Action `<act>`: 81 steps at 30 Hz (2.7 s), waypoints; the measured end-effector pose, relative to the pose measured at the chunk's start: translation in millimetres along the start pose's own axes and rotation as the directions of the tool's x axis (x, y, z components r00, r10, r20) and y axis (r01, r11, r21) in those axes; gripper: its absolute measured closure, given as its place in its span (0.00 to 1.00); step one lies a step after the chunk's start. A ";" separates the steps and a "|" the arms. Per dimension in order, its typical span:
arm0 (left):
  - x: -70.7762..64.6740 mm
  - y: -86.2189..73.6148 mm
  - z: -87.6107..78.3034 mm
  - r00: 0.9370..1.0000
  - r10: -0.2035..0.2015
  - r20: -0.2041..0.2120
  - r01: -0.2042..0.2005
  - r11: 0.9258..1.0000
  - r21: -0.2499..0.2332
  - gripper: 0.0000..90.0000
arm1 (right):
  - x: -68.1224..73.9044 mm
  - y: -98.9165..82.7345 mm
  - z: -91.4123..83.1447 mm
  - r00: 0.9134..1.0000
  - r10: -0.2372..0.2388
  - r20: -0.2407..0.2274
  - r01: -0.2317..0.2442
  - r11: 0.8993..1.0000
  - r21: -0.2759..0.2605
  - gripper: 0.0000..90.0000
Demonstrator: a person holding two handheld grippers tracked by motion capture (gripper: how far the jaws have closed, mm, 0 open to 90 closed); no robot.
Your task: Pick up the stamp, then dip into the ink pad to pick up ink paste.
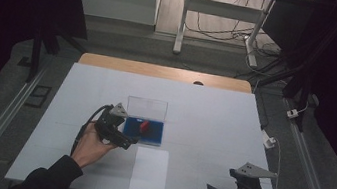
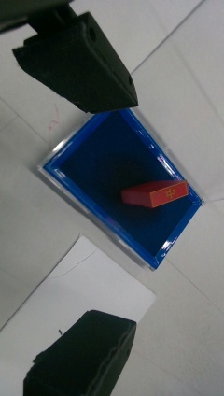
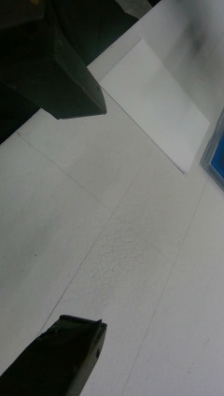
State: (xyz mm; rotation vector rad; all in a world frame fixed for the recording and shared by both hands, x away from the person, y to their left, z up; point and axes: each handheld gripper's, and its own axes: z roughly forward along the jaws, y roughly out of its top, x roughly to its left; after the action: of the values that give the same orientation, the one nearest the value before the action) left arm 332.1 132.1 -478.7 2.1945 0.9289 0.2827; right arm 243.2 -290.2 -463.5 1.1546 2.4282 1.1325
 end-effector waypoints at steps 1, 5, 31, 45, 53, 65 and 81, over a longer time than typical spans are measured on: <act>0.1 1.9 3.5 1.000 0.000 -0.003 0.000 1.000 0.002 0.00 | 0.0 0.0 0.0 1.000 -0.001 0.000 0.001 1.000 0.001 0.00; 1.5 7.8 13.3 1.000 0.003 -0.005 -0.002 1.000 0.017 0.00 | 0.0 0.0 0.3 1.000 0.001 0.000 -0.001 1.000 0.003 0.00; 5.6 29.0 49.4 0.999 -0.001 -0.052 0.006 0.995 0.104 0.64 | -0.2 -0.2 0.6 1.000 -0.004 -0.001 0.004 1.000 0.006 0.00; 6.9 28.4 49.8 0.998 -0.047 -0.043 0.051 0.994 0.098 0.88 | 0.6 -0.4 0.6 1.000 -0.008 -0.001 0.008 1.000 0.010 0.00; 10.2 29.2 41.1 0.998 -0.060 -0.023 0.061 0.995 0.078 0.89 | 1.2 -0.3 0.5 1.000 -0.012 0.002 0.012 1.000 0.006 0.00; 12.6 32.4 12.0 0.999 -0.048 -0.002 0.048 0.999 0.006 0.88 | 1.9 -0.4 0.0 1.000 -0.019 0.003 0.019 1.000 0.006 0.00; 10.3 33.0 9.2 0.999 -0.035 -0.011 0.035 0.999 0.023 0.89 | 2.0 0.2 1.0 1.000 -0.026 -0.004 0.026 1.000 0.010 0.00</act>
State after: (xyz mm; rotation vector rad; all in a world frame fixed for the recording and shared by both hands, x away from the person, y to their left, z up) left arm 361.3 118.5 -463.0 2.1977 0.9803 0.2687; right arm 242.5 -288.1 -463.8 1.1214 2.4473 1.1165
